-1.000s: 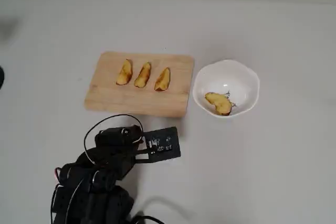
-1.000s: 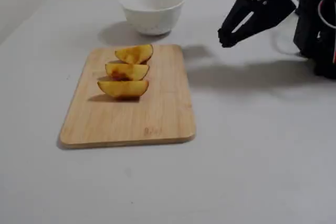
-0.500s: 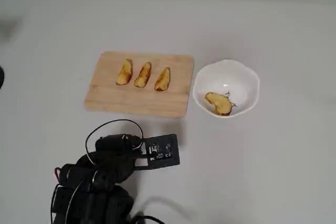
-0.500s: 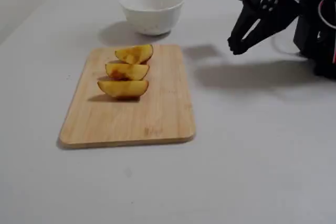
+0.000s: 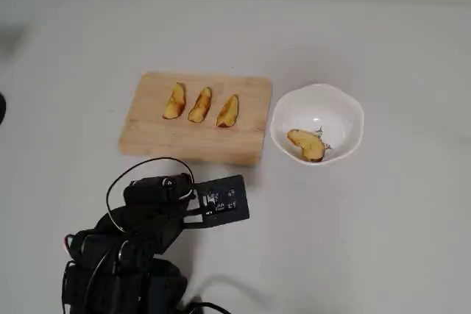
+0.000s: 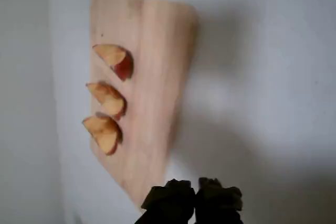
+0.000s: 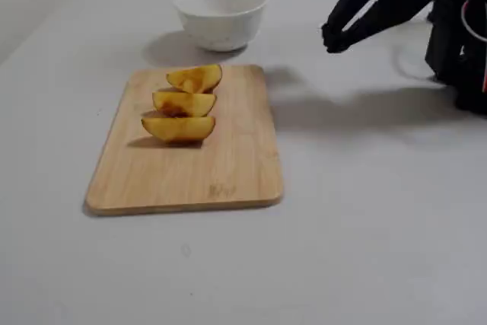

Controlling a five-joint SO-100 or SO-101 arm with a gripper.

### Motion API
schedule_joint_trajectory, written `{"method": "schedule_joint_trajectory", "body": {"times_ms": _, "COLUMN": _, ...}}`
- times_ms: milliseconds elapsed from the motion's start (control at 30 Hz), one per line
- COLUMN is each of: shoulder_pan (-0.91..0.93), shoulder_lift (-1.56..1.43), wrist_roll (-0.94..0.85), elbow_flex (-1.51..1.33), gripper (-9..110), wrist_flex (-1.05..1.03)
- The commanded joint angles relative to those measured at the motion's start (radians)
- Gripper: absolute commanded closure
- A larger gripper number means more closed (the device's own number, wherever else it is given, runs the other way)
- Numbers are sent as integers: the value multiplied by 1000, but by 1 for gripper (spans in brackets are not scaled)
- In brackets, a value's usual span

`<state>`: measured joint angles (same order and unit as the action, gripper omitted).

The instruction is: Pick up the leftmost apple slice from the cutting board and place it into the bowl

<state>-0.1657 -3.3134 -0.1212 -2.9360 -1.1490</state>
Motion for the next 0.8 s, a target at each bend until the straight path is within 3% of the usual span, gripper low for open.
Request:
{"method": "schedule_joint_trajectory", "body": {"times_ms": 0, "shoulder_pan": -15, "shoulder_lift": -11, "wrist_roll": 2, "elbow_flex": 38, "gripper": 101, "wrist_flex": -38}}
{"method": "schedule_joint_trajectory", "body": {"times_ms": 767, "shoulder_pan": -17, "shoulder_lift": -11, "wrist_roll": 23, "elbow_flex": -80, "gripper": 101, "wrist_flex": -41}}
